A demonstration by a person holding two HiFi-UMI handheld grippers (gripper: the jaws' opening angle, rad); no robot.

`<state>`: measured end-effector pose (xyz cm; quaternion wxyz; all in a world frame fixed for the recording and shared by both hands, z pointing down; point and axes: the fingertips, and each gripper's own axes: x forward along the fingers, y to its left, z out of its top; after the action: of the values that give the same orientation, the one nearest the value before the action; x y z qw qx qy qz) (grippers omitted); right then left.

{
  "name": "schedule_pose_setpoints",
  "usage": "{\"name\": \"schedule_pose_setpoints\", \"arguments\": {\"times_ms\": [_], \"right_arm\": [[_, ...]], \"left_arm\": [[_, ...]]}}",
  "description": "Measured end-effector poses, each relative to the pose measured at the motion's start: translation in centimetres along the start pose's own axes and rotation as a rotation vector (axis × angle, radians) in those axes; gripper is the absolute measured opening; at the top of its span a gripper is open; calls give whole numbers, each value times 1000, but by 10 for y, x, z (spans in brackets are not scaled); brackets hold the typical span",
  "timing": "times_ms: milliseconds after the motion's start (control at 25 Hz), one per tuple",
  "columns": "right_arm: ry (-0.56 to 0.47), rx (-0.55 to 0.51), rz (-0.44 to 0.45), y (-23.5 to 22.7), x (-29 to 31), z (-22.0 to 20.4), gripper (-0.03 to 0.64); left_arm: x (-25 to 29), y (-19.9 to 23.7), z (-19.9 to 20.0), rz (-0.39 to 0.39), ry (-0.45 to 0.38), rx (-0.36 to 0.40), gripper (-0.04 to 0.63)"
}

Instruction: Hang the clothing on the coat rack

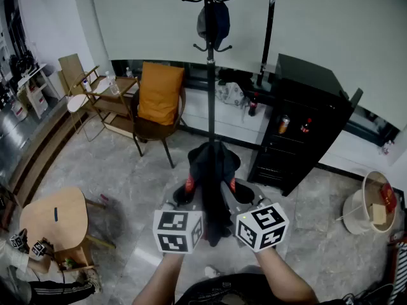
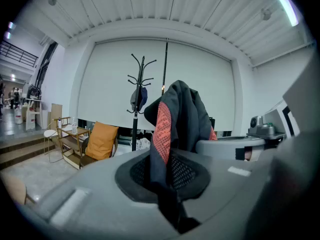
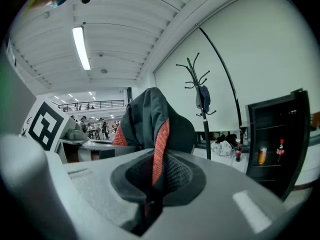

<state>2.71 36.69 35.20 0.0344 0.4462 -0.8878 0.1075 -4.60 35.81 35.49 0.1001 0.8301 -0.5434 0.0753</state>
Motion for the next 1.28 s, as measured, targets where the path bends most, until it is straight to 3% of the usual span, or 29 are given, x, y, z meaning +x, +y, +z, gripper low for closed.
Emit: {"name": "schedule_pose_setpoints", "arguments": {"times_ms": [520, 1280], "right_arm": [[-32, -9, -18, -30, -5, 6, 26], [-12, 39, 117, -127, 75, 14, 26]], "left_arm": [[26, -25, 2, -50, 2, 16, 29], [149, -8, 16, 52, 70, 15, 29]]}}
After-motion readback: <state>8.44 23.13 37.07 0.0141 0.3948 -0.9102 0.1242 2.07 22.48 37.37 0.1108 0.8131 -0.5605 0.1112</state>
